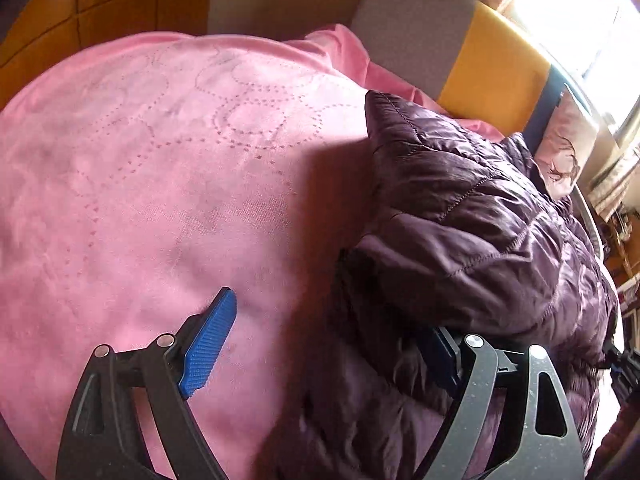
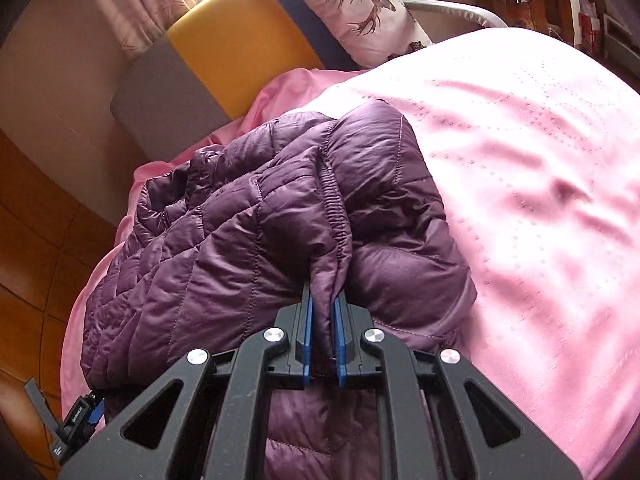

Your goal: Fold large clothes

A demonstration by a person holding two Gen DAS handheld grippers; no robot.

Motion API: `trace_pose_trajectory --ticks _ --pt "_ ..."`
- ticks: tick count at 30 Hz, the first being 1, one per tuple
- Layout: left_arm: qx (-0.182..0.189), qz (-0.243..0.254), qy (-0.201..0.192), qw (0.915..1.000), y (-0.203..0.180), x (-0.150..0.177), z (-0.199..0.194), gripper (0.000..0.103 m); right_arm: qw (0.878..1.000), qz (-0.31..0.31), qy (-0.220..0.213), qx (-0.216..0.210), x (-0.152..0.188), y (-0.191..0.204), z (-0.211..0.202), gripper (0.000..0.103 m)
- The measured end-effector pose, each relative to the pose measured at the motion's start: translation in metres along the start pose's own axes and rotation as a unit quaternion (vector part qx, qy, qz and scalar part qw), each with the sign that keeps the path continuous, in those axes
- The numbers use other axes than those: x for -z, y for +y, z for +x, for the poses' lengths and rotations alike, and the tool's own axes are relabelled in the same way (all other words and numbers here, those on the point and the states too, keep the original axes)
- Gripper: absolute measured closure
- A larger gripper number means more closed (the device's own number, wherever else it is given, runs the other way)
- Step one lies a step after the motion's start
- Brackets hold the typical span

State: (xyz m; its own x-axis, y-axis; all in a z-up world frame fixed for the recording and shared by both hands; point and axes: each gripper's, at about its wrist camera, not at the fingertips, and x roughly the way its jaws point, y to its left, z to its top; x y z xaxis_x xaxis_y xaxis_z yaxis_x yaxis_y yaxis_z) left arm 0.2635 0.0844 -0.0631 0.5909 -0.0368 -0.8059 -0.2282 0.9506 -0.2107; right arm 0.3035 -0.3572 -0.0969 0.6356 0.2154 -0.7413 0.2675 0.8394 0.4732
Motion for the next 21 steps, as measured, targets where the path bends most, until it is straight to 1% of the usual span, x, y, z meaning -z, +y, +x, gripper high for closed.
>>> trace_pose_trajectory --ticks 2,4,5,6,8,10,11,12,14,15,16,18,20,21 --pt "-0.001 0.006 -0.008 0.9999 0.003 0.002 -0.009 0.019 1.000 -0.006 0.000 -0.003 -0.001 0.000 -0.001 0.092" --pt "-0.001 0.013 -0.030 0.9995 0.006 0.004 -0.026 0.019 1.000 -0.013 -0.004 0.001 0.000 -0.002 -0.005 0.082" --pt "0.000 0.018 -0.044 0.9989 0.006 0.003 -0.035 0.019 1.000 -0.017 -0.011 0.011 0.004 -0.002 -0.008 0.063" --pt "0.004 0.024 -0.061 0.9978 0.006 0.001 -0.046 0.019 0.999 -0.023 -0.027 0.020 0.004 0.000 -0.018 0.057" --pt "0.018 0.033 -0.087 0.9955 0.005 -0.004 -0.062 0.019 0.997 -0.044 -0.054 0.020 0.008 0.011 -0.033 0.057" --pt "0.052 0.046 -0.110 0.9916 -0.004 -0.013 -0.075 0.019 0.995 -0.073 -0.071 0.008 0.006 0.028 -0.044 0.053" --pt "0.071 0.056 -0.117 0.9890 -0.012 -0.019 -0.078 0.019 0.993 -0.088 -0.078 0.005 0.006 0.037 -0.045 0.048" --pt "0.083 0.064 -0.119 0.9873 -0.019 -0.023 -0.078 0.019 0.991 -0.108 -0.082 0.003 0.005 0.047 -0.043 0.045" --pt "0.110 0.077 -0.117 0.9840 -0.035 -0.032 -0.072 0.019 0.988 -0.137 -0.073 0.010 0.002 0.067 -0.030 0.045" --pt "0.128 0.085 -0.111 0.9819 -0.049 -0.037 -0.065 0.019 0.987 -0.147 -0.065 0.015 -0.001 0.078 -0.018 0.045" --pt "0.137 0.091 -0.107 0.9805 -0.058 -0.041 -0.059 0.019 0.986 -0.155 -0.057 0.020 -0.003 0.083 -0.008 0.045" --pt "0.158 0.110 -0.091 0.9771 -0.080 -0.048 -0.041 0.019 0.982 -0.178 -0.037 0.047 -0.003 0.092 0.017 0.045" --pt "0.158 0.122 -0.075 0.9770 -0.095 -0.052 -0.021 0.019 0.979 -0.187 -0.020 0.072 -0.002 0.091 0.040 0.044" --pt "0.158 0.127 -0.060 0.9774 -0.100 -0.054 -0.006 0.019 0.979 -0.187 -0.012 0.076 0.001 0.086 0.050 0.043"
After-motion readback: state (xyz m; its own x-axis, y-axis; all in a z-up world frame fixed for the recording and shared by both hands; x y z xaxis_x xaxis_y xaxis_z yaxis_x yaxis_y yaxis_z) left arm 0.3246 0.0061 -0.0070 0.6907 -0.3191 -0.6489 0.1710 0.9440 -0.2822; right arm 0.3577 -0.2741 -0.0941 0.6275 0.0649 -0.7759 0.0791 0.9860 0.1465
